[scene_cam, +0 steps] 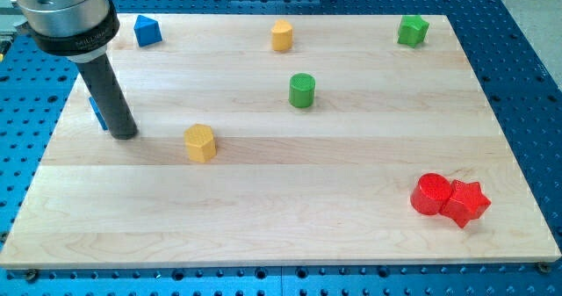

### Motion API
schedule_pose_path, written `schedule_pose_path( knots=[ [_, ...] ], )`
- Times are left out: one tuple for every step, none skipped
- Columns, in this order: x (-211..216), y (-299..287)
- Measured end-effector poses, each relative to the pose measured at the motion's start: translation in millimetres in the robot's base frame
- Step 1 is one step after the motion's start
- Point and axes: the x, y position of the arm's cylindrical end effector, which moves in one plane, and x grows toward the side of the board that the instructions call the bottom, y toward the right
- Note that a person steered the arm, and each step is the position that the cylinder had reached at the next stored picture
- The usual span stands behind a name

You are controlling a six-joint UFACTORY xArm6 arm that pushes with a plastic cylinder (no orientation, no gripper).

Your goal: Move the red circle vertical above the red star

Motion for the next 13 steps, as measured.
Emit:
schedule_pose_path(
  knots=[
    [1.2,3.8],
    [1.2,17.4],
    [1.1,21.7],
    [3.0,17.9],
    [-5.5,34.8],
    [-22.0,103.2],
    [5.0,120.5],
    [50.5,196.1],
    [117.5,245.8],
    [141.3,344.3],
    [135.0,365.0],
    [103.7,364.4],
    [45.0,418.3]
  ],
)
